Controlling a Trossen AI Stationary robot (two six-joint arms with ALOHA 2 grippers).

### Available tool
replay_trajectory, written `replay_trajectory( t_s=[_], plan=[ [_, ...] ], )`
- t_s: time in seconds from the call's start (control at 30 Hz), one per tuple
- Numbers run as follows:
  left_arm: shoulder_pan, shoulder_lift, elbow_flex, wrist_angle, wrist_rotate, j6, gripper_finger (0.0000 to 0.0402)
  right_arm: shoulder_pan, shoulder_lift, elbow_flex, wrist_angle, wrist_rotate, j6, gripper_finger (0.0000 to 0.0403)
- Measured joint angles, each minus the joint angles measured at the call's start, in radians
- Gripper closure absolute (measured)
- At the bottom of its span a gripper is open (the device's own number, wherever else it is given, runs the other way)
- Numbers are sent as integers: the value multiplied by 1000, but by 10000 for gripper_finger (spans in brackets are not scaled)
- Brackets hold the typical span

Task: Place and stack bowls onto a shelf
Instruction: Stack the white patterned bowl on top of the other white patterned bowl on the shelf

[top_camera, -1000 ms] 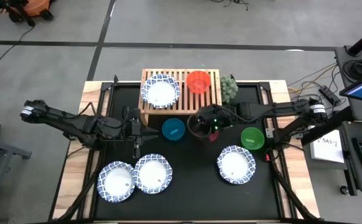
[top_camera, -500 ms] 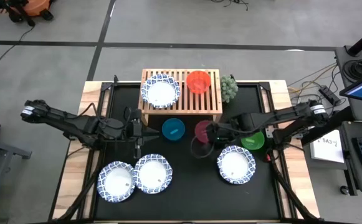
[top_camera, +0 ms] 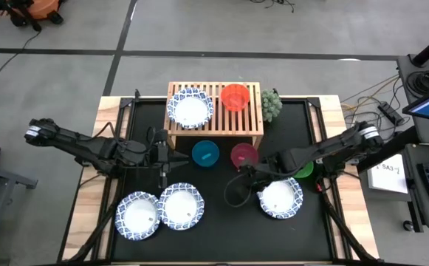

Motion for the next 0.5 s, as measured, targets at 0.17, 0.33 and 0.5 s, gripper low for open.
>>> replay_trajectory(
  t_s=[0.17,0.33,0.5],
  plan=[
    [0,0,0,2,0,0,338,0,67,0,0,-119,58,282],
    [0,0,0,2,0,0,338,5,123,0,-95,-124,150,207],
    [0,0,0,2,0,0,338,32,163,0,-306,-113,251,185]
  ],
)
